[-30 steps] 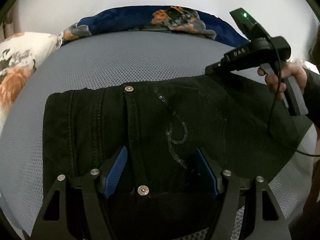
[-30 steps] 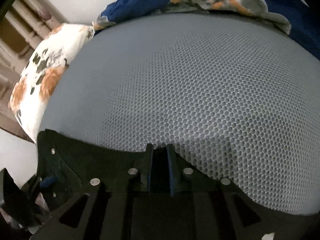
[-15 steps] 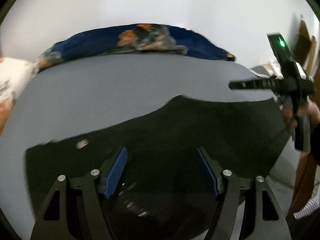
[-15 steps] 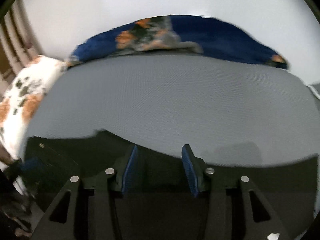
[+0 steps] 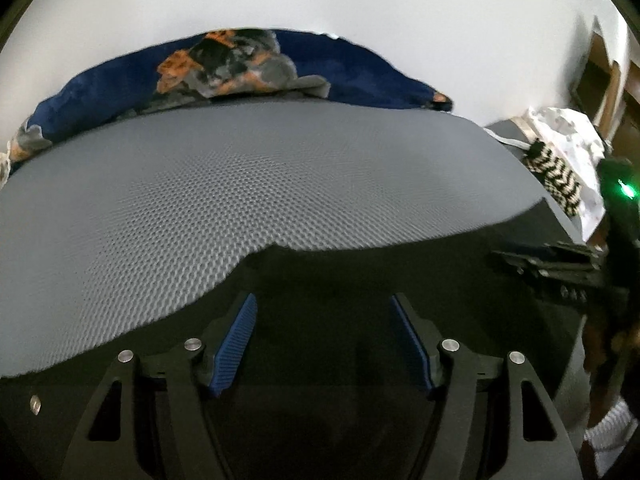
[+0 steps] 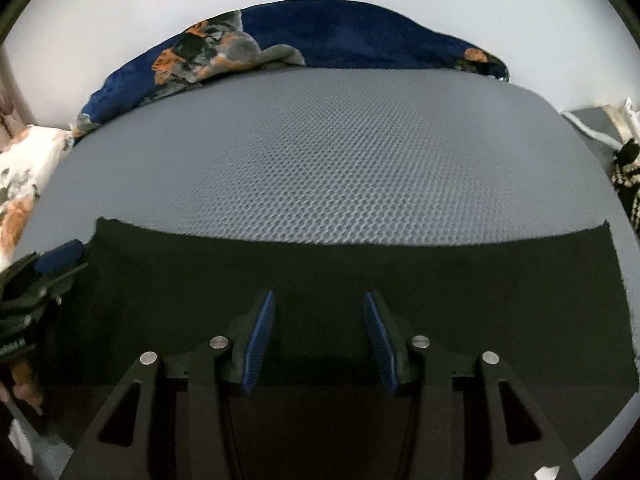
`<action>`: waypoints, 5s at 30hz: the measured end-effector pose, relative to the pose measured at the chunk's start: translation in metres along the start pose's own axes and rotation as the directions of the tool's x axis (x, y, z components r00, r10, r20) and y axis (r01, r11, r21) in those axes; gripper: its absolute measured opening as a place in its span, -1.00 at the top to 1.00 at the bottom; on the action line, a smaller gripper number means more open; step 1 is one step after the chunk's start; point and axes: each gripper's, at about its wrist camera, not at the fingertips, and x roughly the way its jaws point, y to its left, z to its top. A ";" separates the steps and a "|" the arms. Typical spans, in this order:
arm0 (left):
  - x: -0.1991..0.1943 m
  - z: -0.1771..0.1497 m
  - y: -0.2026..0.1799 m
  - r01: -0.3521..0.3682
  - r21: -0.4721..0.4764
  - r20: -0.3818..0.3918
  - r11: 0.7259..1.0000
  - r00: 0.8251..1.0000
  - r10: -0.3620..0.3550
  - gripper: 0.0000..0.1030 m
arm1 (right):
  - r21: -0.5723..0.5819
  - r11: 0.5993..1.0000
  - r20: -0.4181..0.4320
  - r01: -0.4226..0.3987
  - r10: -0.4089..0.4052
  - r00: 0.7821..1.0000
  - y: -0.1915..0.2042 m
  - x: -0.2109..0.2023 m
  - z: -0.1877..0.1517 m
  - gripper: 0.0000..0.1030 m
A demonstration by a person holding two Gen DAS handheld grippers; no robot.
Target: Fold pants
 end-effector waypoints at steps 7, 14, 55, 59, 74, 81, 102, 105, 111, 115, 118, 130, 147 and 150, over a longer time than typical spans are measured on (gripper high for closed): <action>0.031 0.007 0.025 -0.095 -0.040 -0.042 0.995 0.995 0.093 -0.29 | 0.075 0.995 0.035 0.072 -0.075 0.997 -0.050 0.007 0.005 0.18; 0.031 0.008 0.039 -0.076 -0.085 -0.041 0.994 0.997 0.073 -0.30 | 0.215 0.952 0.038 0.216 -0.229 0.973 -0.134 0.000 0.000 0.11; -0.028 -0.073 -0.029 -0.148 -0.081 -0.103 0.986 0.985 0.139 -0.40 | 0.315 0.930 0.005 0.190 -0.202 0.979 -0.271 -0.038 -0.044 -0.18; -0.025 -0.075 -0.033 -0.162 -0.048 -0.098 0.986 0.983 0.156 -0.47 | 0.397 0.917 0.006 0.040 -0.047 0.999 -0.305 -0.047 -0.053 -0.18; -0.021 -0.075 -0.039 -0.171 -0.004 -0.106 0.985 0.980 0.169 -0.61 | 0.589 0.703 0.091 -0.399 0.433 0.897 -0.370 -0.040 -0.076 -0.05; -0.019 -0.077 -0.040 -0.172 0.002 -0.090 0.985 0.981 0.171 -0.65 | 0.603 0.649 0.108 -0.464 0.509 0.854 -0.365 -0.017 -0.072 0.49; -0.021 -0.073 -0.042 -0.130 0.005 -0.108 0.991 0.986 0.130 -0.73 | 0.608 0.698 0.171 -0.377 0.349 0.921 -0.272 -0.054 -0.022 0.83; -0.029 -0.071 -0.035 -0.068 -0.058 -0.121 0.996 0.991 0.060 -0.73 | 0.576 0.709 0.177 -0.407 0.378 0.909 -0.245 -0.061 -0.006 0.83; -0.051 -0.073 -0.027 -0.037 -0.102 -0.074 0.994 0.997 0.030 -0.73 | 0.494 0.754 0.136 -0.432 0.423 0.896 -0.179 -0.060 0.020 0.83; -0.062 -0.077 -0.022 -0.027 -0.105 -0.058 0.994 0.998 0.021 -0.73 | 0.457 0.781 0.072 -0.425 0.444 0.893 -0.137 -0.047 0.023 0.83; -0.069 -0.081 -0.017 -0.036 -0.106 -0.049 0.994 0.998 0.031 -0.73 | 0.441 0.783 0.040 -0.438 0.471 0.881 -0.109 -0.035 0.021 0.83; -0.096 -0.096 0.007 -0.041 -0.138 -0.007 0.990 0.999 0.041 -0.73 | 0.301 0.806 -0.115 -0.509 0.560 0.820 0.012 0.002 0.017 0.83; -0.096 -0.103 0.028 0.024 -0.232 0.011 0.973 1.000 -0.023 -0.73 | 0.057 0.851 -0.341 -0.521 0.508 0.791 0.099 0.015 -0.025 0.29; -0.095 -0.102 0.028 0.065 -0.253 0.010 0.965 0.998 -0.064 -0.71 | 0.048 0.849 -0.327 -0.526 0.511 0.795 0.091 0.000 -0.028 0.27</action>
